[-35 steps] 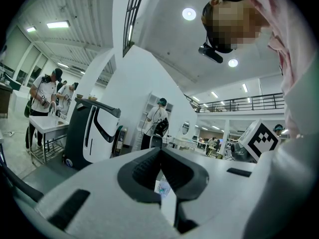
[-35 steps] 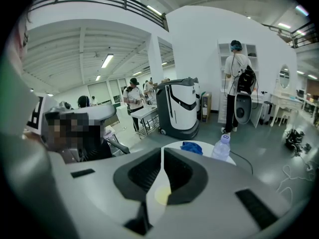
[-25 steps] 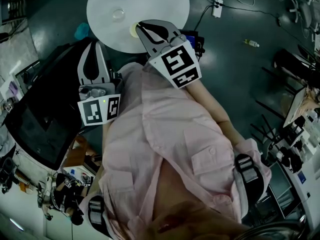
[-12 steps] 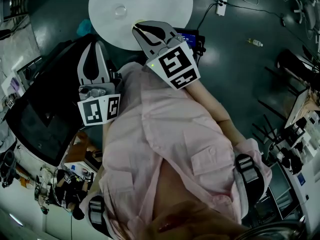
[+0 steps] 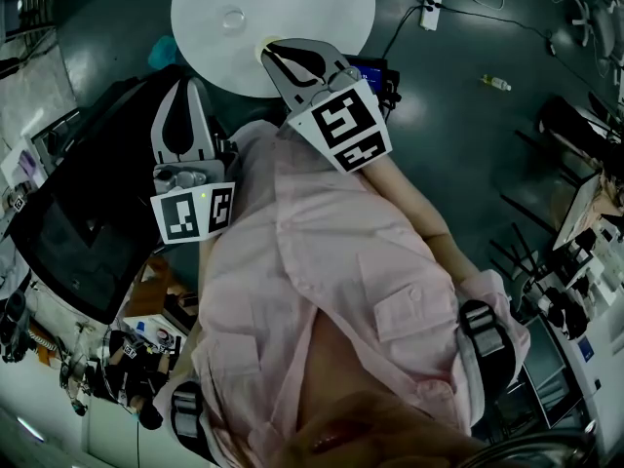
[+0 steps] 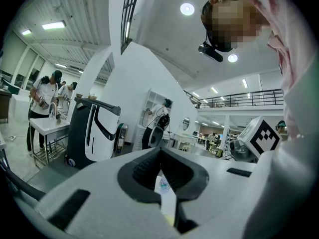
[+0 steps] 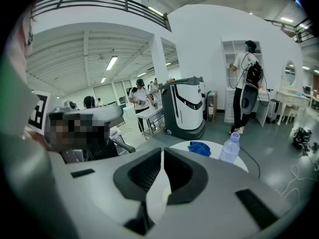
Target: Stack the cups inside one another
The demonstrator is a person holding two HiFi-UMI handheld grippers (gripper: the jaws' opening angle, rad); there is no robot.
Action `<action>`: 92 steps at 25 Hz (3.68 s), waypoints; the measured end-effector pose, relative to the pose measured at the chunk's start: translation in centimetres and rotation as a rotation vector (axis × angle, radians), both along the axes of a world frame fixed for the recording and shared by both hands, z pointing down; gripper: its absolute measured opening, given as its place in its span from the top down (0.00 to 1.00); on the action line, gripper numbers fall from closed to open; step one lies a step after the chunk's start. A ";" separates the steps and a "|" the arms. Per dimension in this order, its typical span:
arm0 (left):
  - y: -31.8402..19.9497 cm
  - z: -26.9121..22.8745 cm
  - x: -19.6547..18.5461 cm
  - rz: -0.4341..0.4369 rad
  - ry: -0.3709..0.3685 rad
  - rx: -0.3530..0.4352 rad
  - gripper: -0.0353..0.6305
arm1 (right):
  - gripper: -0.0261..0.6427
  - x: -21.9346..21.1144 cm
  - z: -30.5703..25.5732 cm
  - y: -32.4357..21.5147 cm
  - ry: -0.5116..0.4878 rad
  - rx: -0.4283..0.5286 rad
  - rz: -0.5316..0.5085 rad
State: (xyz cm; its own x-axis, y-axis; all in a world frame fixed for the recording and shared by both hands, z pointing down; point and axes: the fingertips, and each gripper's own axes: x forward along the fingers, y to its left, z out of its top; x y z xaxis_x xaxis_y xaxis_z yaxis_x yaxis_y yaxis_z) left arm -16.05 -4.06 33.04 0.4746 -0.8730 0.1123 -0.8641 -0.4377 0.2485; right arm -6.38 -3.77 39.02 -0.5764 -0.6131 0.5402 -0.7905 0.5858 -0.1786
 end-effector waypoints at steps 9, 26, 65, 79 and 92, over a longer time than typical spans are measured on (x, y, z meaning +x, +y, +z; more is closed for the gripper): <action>-0.1 -0.3 0.4 0.005 0.000 0.004 0.92 | 0.91 0.4 -0.1 -0.1 0.001 -0.002 0.008; -0.1 0.1 0.6 0.010 0.004 0.003 0.92 | 0.91 0.9 0.1 -0.1 0.004 -0.002 0.025; -0.4 -0.1 0.2 0.007 0.016 0.007 0.92 | 0.90 0.7 -0.2 -0.5 0.013 0.005 0.024; -0.4 -0.2 0.1 -0.001 0.014 0.007 0.92 | 0.90 0.3 -0.3 -0.8 0.014 0.009 0.001; -0.2 -0.3 0.1 -0.003 0.012 0.010 0.92 | 0.90 0.2 -0.4 -0.6 0.013 0.013 -0.004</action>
State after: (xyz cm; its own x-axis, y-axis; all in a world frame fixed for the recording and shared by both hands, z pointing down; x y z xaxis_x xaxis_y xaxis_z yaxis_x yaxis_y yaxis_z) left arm -15.94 -4.25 32.70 0.4730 -0.8756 0.0980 -0.8624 -0.4374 0.2548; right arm -6.13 -4.35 38.61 -0.5714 -0.6182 0.5398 -0.7907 0.5908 -0.1603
